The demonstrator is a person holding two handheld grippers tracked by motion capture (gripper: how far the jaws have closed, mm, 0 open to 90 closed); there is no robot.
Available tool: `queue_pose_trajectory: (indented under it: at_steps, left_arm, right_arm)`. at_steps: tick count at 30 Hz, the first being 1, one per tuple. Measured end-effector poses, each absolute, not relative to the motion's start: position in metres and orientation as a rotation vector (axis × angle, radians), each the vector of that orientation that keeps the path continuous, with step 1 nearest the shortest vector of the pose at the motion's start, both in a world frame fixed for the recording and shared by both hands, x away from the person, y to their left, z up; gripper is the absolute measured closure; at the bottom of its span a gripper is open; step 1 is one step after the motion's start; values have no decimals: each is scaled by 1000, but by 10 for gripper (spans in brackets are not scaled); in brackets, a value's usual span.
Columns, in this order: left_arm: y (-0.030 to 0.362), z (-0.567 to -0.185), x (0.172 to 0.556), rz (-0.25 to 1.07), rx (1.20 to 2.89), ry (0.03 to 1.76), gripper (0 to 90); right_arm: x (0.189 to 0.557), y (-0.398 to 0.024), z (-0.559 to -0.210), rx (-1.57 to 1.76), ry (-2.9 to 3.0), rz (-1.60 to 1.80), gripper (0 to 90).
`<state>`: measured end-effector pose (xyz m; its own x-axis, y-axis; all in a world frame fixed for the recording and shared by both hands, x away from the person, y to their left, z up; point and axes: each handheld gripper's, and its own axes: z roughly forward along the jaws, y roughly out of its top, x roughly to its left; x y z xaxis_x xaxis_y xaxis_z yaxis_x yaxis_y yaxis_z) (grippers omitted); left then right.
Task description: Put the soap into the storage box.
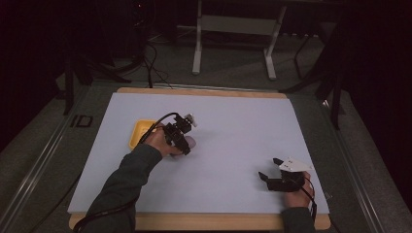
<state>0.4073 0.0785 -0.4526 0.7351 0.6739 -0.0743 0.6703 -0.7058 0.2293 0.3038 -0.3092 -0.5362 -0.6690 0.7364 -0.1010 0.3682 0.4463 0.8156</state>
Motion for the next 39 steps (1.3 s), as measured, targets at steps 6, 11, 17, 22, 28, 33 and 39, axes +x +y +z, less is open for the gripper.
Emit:
queue_pose_trajectory:
  at_steps: [6,11,17,22,28,33,39]
  left_arm:
    - [82,-455,409,29,2692,1093,499]
    - [86,-456,411,33,2683,1120,498]
    - [92,-458,413,42,2687,1145,499]
    - [96,-457,414,43,2678,1163,499]
    - [103,-455,416,54,2658,1199,499]
    - [110,-456,419,55,2640,1226,499]
    - [116,-457,421,50,2618,1262,499]
  right_arm:
    - [304,-309,-536,928,2257,1111,185]
    - [304,-309,-536,928,2257,1110,185]
    - [304,-309,-536,921,2258,1107,185]
    - [304,-309,-536,923,2257,1107,185]
    - [304,-308,-536,918,2258,1104,185]
    - [303,-308,-536,916,2257,1103,185]
    - [303,-308,-536,916,2257,1102,185]
